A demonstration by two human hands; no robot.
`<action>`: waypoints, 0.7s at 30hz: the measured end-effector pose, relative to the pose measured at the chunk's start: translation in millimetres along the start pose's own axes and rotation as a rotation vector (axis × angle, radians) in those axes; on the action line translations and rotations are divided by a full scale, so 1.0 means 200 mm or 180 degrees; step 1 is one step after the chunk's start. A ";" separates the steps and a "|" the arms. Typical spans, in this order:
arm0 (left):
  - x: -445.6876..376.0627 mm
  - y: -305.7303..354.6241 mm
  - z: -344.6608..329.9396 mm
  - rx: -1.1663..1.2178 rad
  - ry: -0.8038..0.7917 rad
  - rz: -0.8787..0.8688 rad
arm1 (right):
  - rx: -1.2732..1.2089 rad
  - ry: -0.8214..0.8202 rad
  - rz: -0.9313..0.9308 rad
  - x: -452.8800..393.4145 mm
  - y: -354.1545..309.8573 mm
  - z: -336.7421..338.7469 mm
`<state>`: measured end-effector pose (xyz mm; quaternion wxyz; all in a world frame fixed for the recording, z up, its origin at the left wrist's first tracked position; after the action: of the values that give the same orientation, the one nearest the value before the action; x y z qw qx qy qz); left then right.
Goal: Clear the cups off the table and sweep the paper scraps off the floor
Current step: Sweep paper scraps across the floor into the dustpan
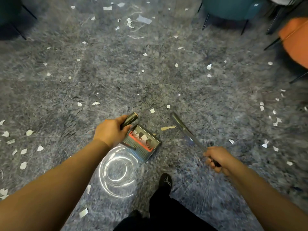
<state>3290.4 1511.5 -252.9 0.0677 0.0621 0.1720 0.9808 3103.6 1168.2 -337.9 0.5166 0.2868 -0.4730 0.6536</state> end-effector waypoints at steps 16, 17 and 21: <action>-0.32 0.08 0.08 0.0021 -0.0201 -0.0015 | 0.0273 0.0016 -0.0316 -0.19 -0.12 0.06; -0.34 0.07 0.10 0.0056 -0.0200 -0.0008 | 0.0310 0.0019 -0.0330 -0.18 -0.11 0.03; -0.36 0.00 0.16 0.0180 -0.0189 0.0013 | 0.0379 0.0084 -0.0284 -0.17 -0.09 -0.05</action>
<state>3366.6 1510.9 -230.4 0.0689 0.0934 0.1974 0.9734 3132.7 1164.9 -365.2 0.5334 0.3290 -0.4132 0.6607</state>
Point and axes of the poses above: each hand's wrist, its own x-axis away from the middle knuckle, its own z-axis out of the back of the hand, y = z × x, the point moved 9 cm from there along -x, towards the middle knuckle, and after that the axes turned 8 degrees about y, right-handed, at the moved point
